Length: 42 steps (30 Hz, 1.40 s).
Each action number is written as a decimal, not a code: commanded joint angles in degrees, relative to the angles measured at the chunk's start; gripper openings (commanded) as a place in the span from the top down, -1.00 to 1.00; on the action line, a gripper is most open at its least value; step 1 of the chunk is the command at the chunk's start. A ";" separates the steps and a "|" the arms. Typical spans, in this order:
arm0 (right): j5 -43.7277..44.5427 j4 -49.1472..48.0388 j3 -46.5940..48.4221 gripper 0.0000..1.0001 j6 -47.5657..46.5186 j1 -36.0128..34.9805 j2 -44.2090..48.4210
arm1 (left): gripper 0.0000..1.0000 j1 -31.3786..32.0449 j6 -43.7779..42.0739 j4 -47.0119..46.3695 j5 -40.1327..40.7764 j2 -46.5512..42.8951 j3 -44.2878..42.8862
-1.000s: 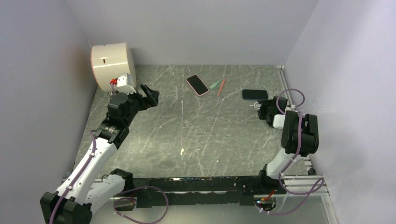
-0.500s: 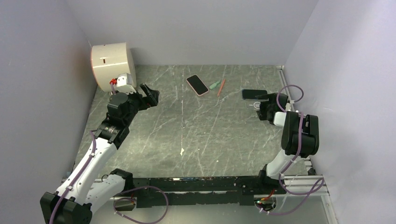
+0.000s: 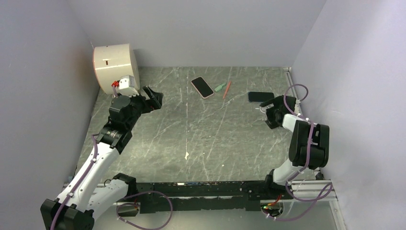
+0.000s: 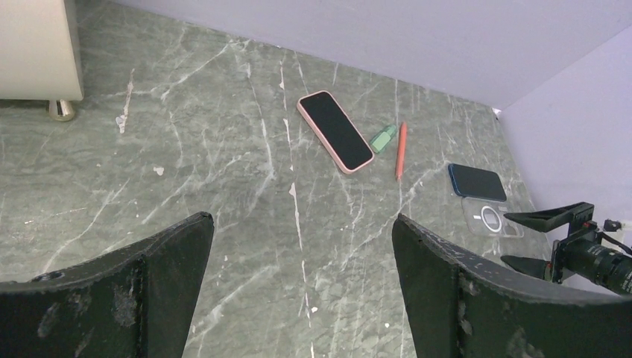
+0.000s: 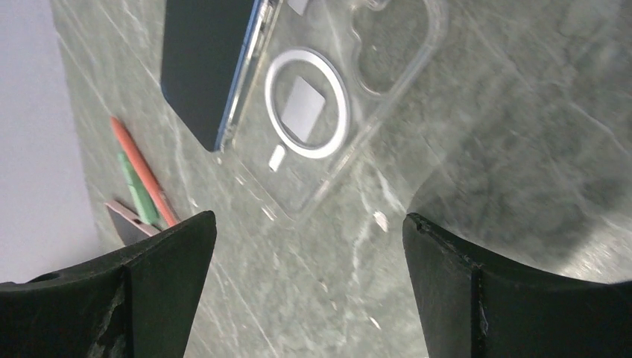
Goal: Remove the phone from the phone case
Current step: Place the phone case at the center of the board, then adjust the phone case at the center of the board.
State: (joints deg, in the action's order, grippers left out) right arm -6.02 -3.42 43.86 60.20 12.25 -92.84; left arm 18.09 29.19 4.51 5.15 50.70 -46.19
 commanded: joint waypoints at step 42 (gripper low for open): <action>8.69 8.99 39.35 -0.98 -43.15 -22.72 -26.25 | -0.88 0.02 -0.63 -2.74 -1.35 1.51 0.05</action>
State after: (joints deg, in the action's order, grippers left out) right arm 2.35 4.23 80.68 16.03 -12.40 -118.39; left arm 18.09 29.19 4.10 4.19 52.38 -46.17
